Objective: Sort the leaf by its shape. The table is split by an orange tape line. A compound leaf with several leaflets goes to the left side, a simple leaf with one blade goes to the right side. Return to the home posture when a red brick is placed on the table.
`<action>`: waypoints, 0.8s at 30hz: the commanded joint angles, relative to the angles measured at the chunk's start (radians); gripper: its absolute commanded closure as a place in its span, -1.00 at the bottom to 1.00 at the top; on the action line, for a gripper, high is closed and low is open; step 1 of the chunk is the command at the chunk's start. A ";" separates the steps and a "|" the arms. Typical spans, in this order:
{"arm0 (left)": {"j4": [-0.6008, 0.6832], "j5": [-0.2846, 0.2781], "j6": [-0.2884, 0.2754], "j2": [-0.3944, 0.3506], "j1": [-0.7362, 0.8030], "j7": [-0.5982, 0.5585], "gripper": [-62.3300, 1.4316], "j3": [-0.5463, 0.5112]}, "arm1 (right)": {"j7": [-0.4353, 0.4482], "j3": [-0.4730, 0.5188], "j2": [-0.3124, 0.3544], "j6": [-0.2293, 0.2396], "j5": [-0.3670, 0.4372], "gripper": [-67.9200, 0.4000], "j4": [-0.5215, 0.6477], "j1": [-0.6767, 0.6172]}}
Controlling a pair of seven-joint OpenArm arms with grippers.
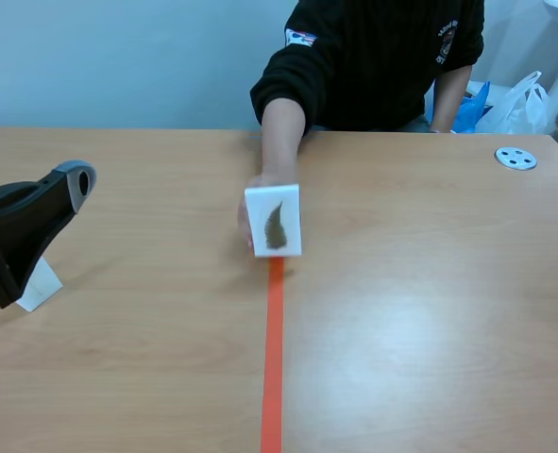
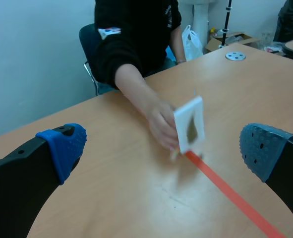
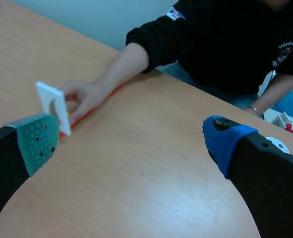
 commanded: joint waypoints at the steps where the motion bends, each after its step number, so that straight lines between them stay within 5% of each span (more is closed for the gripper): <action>1: 0.012 -0.008 0.006 0.005 0.003 -0.008 -1.00 -0.011 | 0.013 0.014 0.018 -0.004 0.014 -0.75 -0.001 0.009; 12: 0.012 -0.006 0.006 0.005 0.003 -0.011 -1.00 -0.011 | 0.007 0.014 0.016 -0.004 -0.012 -0.75 -0.001 0.010; 18: 0.012 -0.006 0.006 0.005 0.003 -0.011 -1.00 -0.011 | -0.066 0.007 0.016 -0.004 -0.013 -0.75 -0.001 0.010; 24: 0.012 -0.006 0.006 0.005 0.003 -0.010 -1.00 -0.011 | -0.081 -0.089 0.029 -0.004 -0.082 -0.47 -0.021 0.038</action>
